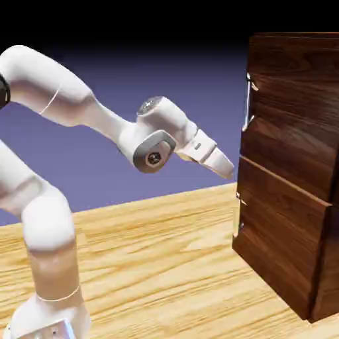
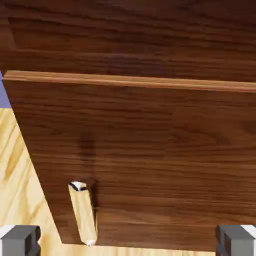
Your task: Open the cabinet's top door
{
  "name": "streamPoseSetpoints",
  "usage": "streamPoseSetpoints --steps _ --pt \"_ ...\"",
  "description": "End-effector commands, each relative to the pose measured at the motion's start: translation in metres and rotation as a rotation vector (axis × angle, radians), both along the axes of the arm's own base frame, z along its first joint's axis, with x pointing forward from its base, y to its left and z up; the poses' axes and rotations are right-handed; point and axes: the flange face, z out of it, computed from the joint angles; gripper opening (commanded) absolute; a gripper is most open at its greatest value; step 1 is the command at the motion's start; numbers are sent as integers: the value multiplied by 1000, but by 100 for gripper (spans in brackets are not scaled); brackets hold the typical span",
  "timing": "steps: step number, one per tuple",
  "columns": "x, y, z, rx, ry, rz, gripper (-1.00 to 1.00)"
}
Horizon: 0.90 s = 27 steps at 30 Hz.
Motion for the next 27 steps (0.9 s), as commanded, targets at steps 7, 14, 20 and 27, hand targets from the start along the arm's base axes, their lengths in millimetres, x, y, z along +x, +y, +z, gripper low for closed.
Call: streamPoseSetpoints --steps 7,14,20,27 --pt "3 -18 30 270 -69 -243 0" --pt "2 -29 55 555 -140 -457 0" --pt "0 -34 71 811 -198 -616 0" --pt "-2 -33 85 1123 -254 -773 0"
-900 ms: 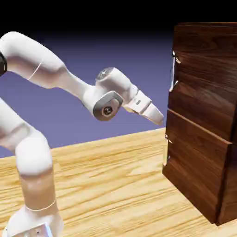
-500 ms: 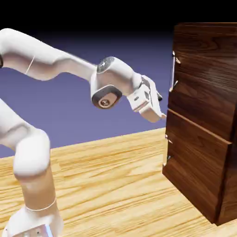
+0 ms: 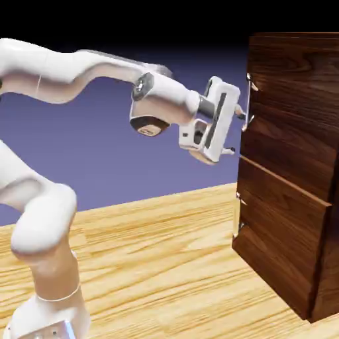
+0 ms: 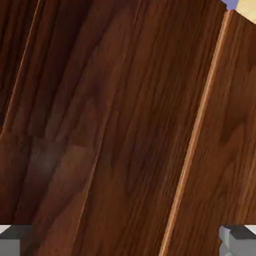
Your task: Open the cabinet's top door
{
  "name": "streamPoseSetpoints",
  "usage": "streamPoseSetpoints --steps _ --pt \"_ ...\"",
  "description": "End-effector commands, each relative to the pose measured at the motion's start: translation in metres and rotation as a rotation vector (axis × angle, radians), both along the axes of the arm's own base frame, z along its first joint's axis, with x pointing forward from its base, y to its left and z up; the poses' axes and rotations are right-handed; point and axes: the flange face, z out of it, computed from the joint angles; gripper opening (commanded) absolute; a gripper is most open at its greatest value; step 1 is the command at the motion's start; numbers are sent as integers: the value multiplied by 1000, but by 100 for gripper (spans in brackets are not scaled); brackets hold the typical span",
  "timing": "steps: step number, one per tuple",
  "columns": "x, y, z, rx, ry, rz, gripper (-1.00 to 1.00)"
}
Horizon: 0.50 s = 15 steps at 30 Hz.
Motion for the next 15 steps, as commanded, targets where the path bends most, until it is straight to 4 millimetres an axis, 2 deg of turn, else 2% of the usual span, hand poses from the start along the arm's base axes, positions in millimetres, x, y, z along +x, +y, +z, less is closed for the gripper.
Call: streamPoseSetpoints --steps 1,15 --pt "0 1 1 44 -13 -20 0" --pt "3 26 12 670 -191 -247 0"
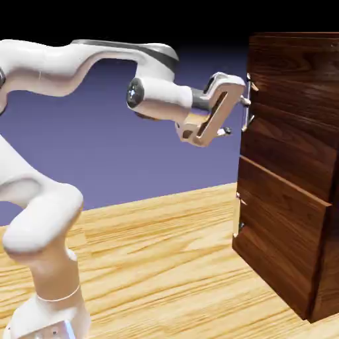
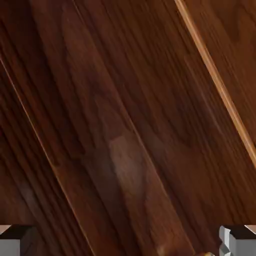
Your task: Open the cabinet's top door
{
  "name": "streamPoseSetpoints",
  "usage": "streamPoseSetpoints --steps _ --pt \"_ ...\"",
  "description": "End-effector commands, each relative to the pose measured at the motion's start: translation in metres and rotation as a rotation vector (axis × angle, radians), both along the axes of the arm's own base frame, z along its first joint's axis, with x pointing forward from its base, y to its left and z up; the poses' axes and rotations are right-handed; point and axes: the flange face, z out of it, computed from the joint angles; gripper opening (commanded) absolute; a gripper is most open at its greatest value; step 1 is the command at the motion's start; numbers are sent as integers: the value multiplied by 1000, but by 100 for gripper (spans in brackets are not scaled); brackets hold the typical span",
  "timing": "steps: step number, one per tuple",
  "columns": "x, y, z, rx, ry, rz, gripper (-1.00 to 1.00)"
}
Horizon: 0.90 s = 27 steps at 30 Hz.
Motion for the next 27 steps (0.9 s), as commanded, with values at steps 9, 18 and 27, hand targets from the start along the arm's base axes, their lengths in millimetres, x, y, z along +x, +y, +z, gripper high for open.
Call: streamPoseSetpoints --steps 9,18,27 --pt "11 29 -3 410 -119 -92 0" --pt "28 64 -10 827 -228 -151 0" --pt "73 76 -14 967 -261 -166 0"
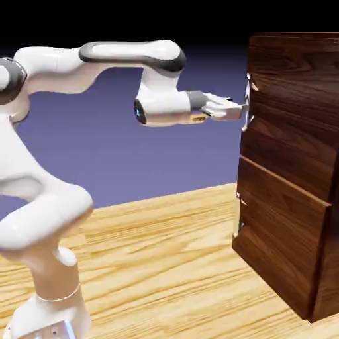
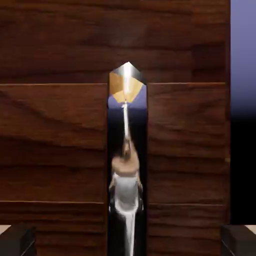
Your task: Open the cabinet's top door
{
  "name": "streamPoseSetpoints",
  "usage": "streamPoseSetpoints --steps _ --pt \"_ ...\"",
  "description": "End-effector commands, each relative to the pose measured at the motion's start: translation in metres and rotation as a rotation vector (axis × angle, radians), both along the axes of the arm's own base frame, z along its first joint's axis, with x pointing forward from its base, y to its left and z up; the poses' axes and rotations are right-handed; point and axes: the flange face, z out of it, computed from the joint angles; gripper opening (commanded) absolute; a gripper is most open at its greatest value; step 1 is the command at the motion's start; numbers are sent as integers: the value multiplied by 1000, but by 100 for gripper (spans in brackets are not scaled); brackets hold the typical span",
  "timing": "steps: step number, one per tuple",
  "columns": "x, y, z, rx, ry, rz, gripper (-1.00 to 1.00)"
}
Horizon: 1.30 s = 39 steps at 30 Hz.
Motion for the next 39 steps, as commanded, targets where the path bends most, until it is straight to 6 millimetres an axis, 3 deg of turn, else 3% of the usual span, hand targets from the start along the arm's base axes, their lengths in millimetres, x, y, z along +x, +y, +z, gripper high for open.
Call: streamPoseSetpoints --steps 1,2,3,26,39 --pt "10 -1 0 2 -1 1 0" --pt "12 -1 0 3 -1 1 0" --pt "12 -1 0 3 -1 1 -100" --pt "-35 -26 0 3 -1 160 -100" --pt "-91 -70 0 3 -1 375 -100"
